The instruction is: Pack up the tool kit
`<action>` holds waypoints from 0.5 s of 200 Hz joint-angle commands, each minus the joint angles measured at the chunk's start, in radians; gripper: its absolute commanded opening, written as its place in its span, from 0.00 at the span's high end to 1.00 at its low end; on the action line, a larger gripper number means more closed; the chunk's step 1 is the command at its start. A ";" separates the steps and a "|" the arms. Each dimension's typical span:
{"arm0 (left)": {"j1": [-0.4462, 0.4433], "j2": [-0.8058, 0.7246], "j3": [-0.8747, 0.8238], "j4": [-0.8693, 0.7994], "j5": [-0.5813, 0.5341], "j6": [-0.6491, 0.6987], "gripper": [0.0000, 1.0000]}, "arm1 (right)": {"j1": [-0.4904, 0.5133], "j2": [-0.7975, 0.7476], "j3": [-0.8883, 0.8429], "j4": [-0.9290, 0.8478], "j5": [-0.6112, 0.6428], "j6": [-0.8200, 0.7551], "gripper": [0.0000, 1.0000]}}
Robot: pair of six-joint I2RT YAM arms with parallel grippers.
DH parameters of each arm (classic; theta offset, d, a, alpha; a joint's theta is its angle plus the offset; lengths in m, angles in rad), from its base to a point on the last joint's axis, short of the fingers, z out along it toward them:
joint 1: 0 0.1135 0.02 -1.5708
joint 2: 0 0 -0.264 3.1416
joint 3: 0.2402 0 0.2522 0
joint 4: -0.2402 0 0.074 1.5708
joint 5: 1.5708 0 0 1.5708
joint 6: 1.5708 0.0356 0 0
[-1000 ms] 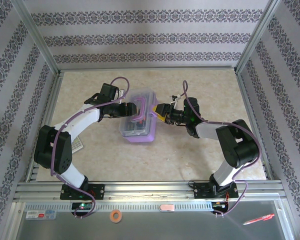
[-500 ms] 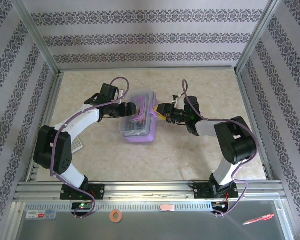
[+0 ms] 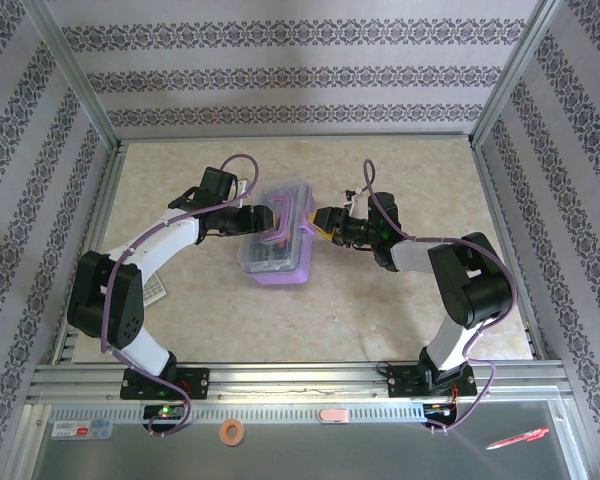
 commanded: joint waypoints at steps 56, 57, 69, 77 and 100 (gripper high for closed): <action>0.009 0.085 -0.060 -0.119 -0.064 -0.028 0.39 | 0.017 0.038 -0.009 -0.114 0.011 -0.103 0.49; 0.008 0.086 -0.060 -0.118 -0.065 -0.028 0.39 | 0.017 0.039 -0.009 -0.114 0.011 -0.103 0.49; 0.009 0.085 -0.060 -0.114 -0.063 -0.030 0.39 | 0.019 0.044 -0.009 -0.123 0.013 -0.113 0.48; 0.009 0.086 -0.059 -0.114 -0.063 -0.030 0.39 | 0.021 0.047 -0.012 -0.122 0.017 -0.113 0.48; 0.008 0.088 -0.052 -0.125 -0.066 -0.029 0.39 | 0.021 0.046 -0.011 -0.123 0.016 -0.113 0.48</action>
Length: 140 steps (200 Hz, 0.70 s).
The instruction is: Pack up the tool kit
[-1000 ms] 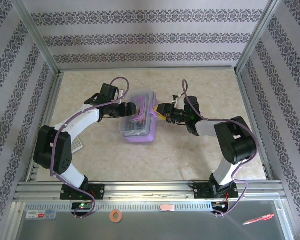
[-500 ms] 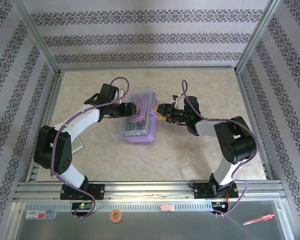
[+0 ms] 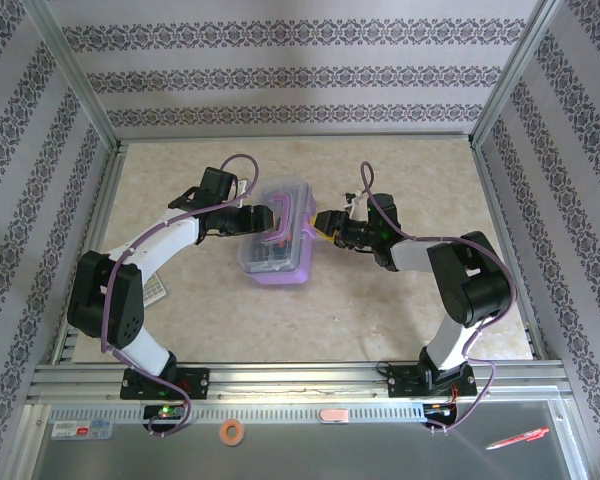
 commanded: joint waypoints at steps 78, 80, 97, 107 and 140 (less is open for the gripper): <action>0.006 0.080 -0.080 -0.104 -0.067 -0.043 0.39 | 0.043 -0.064 0.036 -0.318 0.070 -0.166 0.45; 0.006 0.080 -0.081 -0.104 -0.068 -0.043 0.39 | 0.046 -0.069 0.038 -0.327 0.073 -0.172 0.45; 0.006 0.082 -0.076 -0.107 -0.069 -0.041 0.39 | 0.057 -0.099 0.059 -0.385 0.089 -0.205 0.43; 0.005 0.083 -0.074 -0.107 -0.067 -0.042 0.39 | 0.059 -0.111 0.070 -0.405 0.092 -0.211 0.43; 0.005 0.082 -0.068 -0.109 -0.064 -0.044 0.39 | 0.058 -0.114 0.097 -0.442 0.097 -0.224 0.42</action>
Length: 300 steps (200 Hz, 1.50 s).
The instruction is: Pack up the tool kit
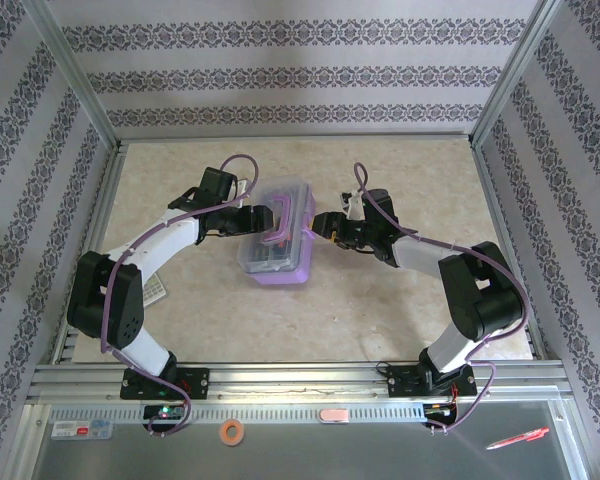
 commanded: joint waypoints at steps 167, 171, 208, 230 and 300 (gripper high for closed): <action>-0.001 0.061 -0.119 -0.069 -0.067 -0.068 0.39 | -0.026 -0.084 0.010 -0.116 -0.003 -0.036 0.44; -0.001 0.061 -0.119 -0.070 -0.067 -0.068 0.39 | -0.032 -0.090 0.008 -0.116 -0.002 -0.029 0.45; -0.001 0.073 -0.103 -0.079 -0.067 -0.062 0.39 | -0.055 -0.102 -0.003 -0.097 -0.010 0.008 0.45; -0.001 0.076 -0.103 -0.075 -0.067 -0.063 0.39 | -0.049 -0.077 0.001 -0.087 -0.016 0.015 0.52; -0.001 0.077 -0.141 -0.030 -0.050 -0.087 0.39 | -0.003 0.038 0.026 -0.031 -0.034 0.068 0.61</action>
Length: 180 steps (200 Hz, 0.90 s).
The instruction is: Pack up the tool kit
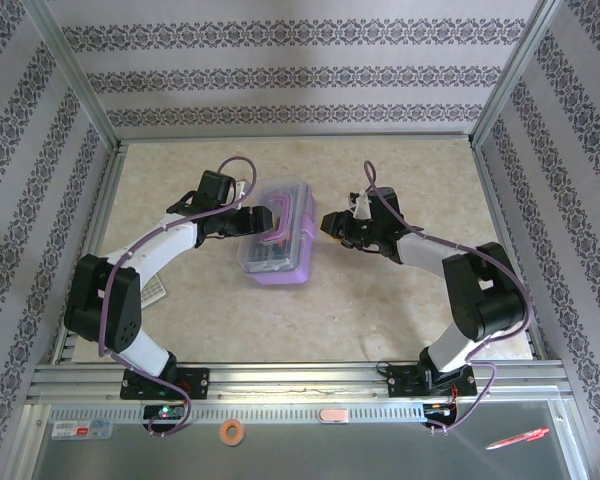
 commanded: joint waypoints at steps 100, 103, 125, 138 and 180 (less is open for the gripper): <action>-0.014 0.118 -0.119 -0.039 -0.017 -0.092 0.39 | 0.081 0.101 0.033 0.068 -0.026 0.030 0.60; -0.014 0.118 -0.118 -0.038 -0.017 -0.093 0.39 | 0.083 0.102 0.035 0.068 -0.025 0.030 0.59; -0.018 0.119 -0.117 -0.038 -0.016 -0.093 0.40 | 0.090 0.112 0.036 0.074 -0.023 0.032 0.59; -0.018 0.119 -0.113 -0.039 -0.016 -0.091 0.39 | 0.094 0.117 0.040 0.074 -0.025 0.031 0.60; -0.018 0.106 -0.099 -0.066 -0.039 -0.090 0.40 | 0.055 0.062 0.037 0.017 -0.018 -0.004 0.59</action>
